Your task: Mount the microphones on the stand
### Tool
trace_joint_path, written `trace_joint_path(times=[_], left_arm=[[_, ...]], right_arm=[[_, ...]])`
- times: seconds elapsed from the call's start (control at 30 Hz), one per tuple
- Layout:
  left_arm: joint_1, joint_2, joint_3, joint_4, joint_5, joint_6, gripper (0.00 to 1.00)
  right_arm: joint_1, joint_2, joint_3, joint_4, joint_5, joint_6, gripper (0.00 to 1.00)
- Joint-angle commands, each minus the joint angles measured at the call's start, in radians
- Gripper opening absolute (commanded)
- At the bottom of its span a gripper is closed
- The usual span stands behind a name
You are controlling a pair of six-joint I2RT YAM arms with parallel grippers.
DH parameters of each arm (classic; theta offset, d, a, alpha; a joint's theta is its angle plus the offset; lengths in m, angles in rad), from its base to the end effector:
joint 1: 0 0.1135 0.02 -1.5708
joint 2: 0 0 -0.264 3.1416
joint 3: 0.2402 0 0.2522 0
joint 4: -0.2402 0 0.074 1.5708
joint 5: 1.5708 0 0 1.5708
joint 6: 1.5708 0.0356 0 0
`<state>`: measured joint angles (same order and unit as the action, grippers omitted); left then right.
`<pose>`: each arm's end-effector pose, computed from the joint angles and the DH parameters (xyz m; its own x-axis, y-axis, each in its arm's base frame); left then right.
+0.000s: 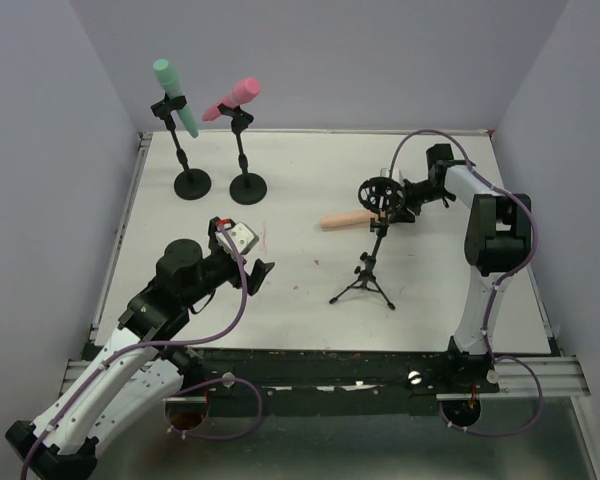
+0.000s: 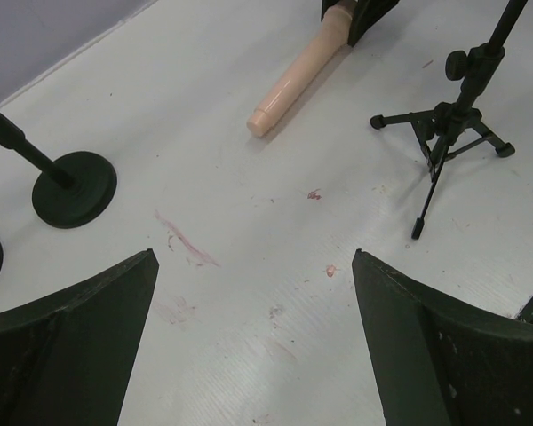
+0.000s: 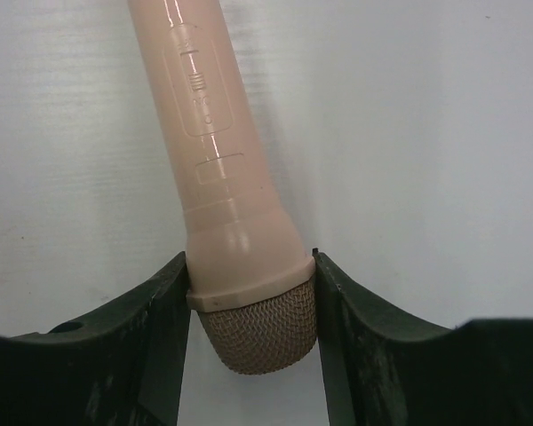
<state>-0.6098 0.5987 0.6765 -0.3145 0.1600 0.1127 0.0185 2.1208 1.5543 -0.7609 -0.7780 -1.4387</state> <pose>0.1177 -0.0892 0.3155 -0.1131 0.2145 -0.9702 0.7096 0.7009 0.0722 0.4203 0.0328 0.1613 0.0529 -0.7053 -0.7070 -0.9859 0.0756 -0.1492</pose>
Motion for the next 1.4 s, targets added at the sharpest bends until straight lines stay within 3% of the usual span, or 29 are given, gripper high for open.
trace_joint_path(times=[0.0, 0.23, 0.43, 0.67, 0.8, 0.97, 1.17, 1.3, 1.37], left_arm=[[0.004, -0.013, 0.008, 0.02, -0.011, 0.01, 0.98], [0.004, -0.023, 0.008, 0.025, -0.002, 0.002, 0.98], [0.007, -0.03, 0.017, 0.025, 0.019, -0.019, 0.98], [0.067, -0.051, 0.063, 0.055, 0.121, -0.107, 0.98], [0.116, -0.028, 0.228, -0.012, 0.196, -0.214, 0.98], [0.174, 0.055, 0.544, -0.204, 0.234, -0.316, 0.99], [0.226, 0.162, 0.836, -0.322, 0.398, -0.5, 0.98], [0.229, 0.278, 0.922, -0.304, 0.519, -0.718, 0.98], [0.231, 0.355, 0.898, -0.206, 0.64, -0.861, 0.98]], right_arm=[[-0.057, -0.036, 0.081, -0.06, -0.024, 0.06, 0.3], [-0.092, -0.169, 0.214, -0.074, 0.023, 0.156, 0.27], [-0.089, -0.225, 0.444, -0.023, 0.085, 0.268, 0.25], [-0.022, -0.321, 0.59, -0.011, 0.066, 0.255, 0.25], [0.073, -0.381, 0.644, -0.112, 0.054, 0.181, 0.25], [0.188, -0.453, 0.704, -0.276, 0.013, 0.071, 0.25], [0.253, -0.535, 0.725, -0.541, -0.087, -0.133, 0.25], [0.284, -0.579, 0.693, -0.649, -0.138, -0.23, 0.25], [0.299, -0.601, 0.662, -0.661, -0.153, -0.246, 0.25]])
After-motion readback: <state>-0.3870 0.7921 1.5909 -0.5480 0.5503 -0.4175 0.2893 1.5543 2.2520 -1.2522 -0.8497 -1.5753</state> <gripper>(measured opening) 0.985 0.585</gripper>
